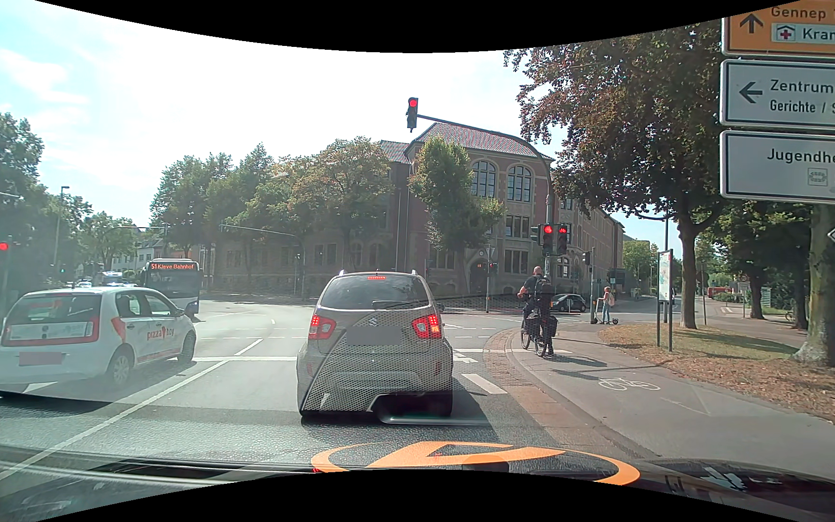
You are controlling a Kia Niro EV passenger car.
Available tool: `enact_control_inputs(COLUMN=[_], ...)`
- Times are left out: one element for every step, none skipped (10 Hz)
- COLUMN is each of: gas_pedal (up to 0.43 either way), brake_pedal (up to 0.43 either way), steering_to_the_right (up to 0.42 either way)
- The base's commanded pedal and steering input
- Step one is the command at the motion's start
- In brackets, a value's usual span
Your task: Follow the waypoints while adhering to traffic rules and regulations
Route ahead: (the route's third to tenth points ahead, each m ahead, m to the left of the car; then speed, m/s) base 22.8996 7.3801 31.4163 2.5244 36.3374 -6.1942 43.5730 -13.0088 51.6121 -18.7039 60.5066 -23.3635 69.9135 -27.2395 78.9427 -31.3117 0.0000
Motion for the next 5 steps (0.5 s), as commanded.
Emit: enact_control_inputs(gas_pedal=[0.000,0.000,0.000,0.000,0.000], brake_pedal=[0.409,0.409,0.409,0.409,0.409], steering_to_the_right=[-0.046,-0.046,-0.046,-0.046,-0.046])
